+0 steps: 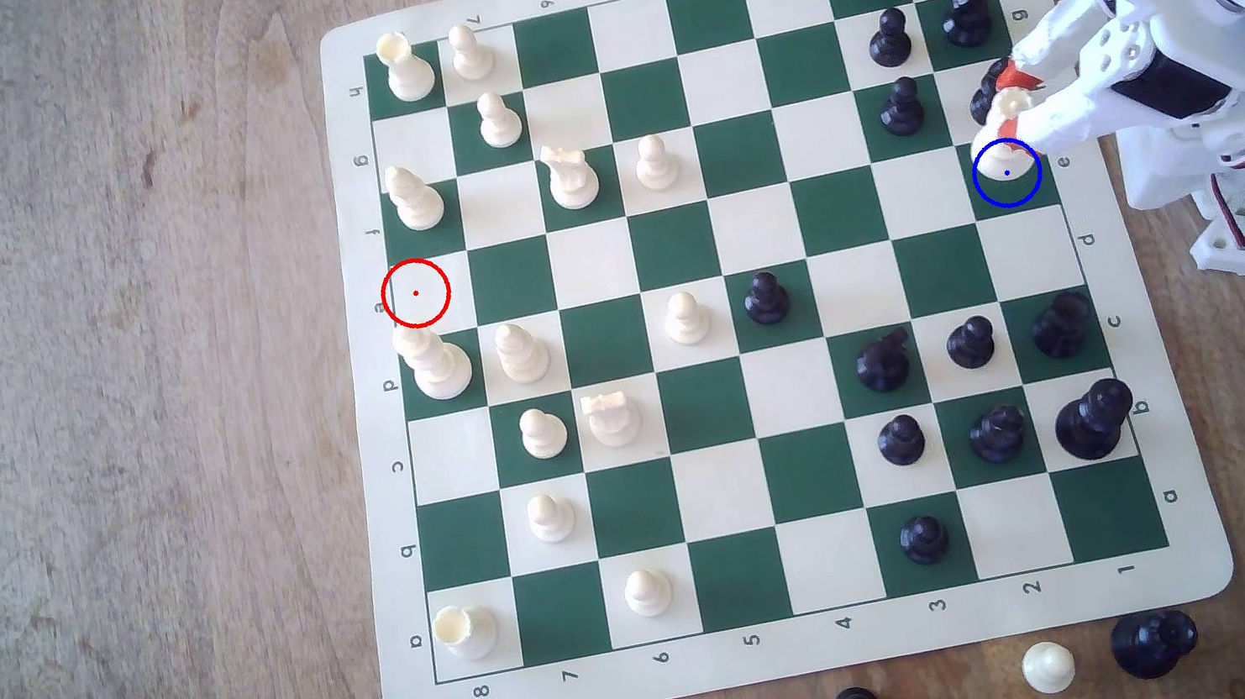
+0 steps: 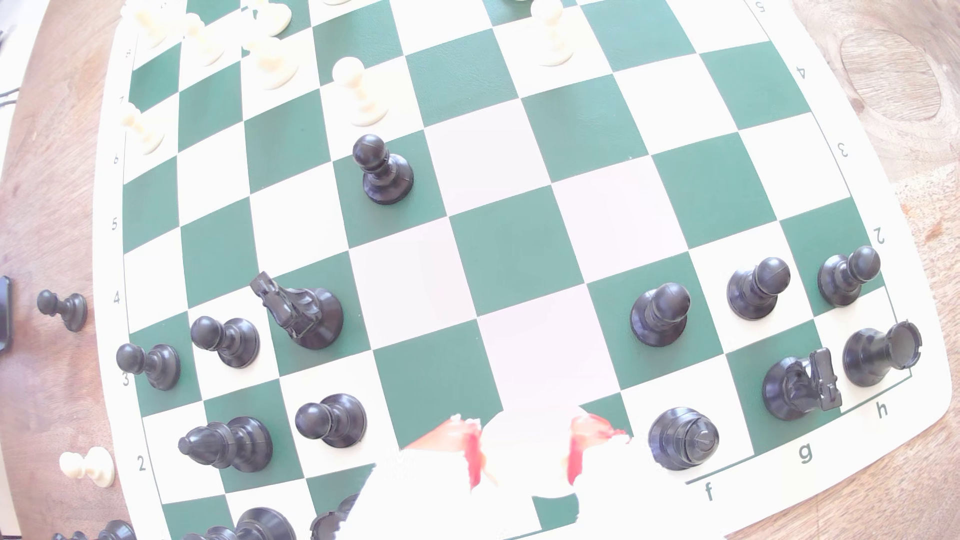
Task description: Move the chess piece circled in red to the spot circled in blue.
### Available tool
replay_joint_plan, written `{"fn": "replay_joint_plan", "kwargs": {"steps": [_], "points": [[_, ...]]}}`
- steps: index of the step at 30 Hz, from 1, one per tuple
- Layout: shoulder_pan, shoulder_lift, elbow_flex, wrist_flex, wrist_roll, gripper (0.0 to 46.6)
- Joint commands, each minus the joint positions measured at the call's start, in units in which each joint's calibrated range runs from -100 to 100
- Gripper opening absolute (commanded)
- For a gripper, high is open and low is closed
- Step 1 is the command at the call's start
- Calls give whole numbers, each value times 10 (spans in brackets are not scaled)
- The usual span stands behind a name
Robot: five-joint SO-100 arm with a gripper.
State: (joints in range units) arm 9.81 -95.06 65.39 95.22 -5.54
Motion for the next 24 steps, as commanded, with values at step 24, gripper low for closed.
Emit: {"fn": "replay_joint_plan", "kwargs": {"steps": [24], "points": [[16,136,76,-96,15,3]]}}
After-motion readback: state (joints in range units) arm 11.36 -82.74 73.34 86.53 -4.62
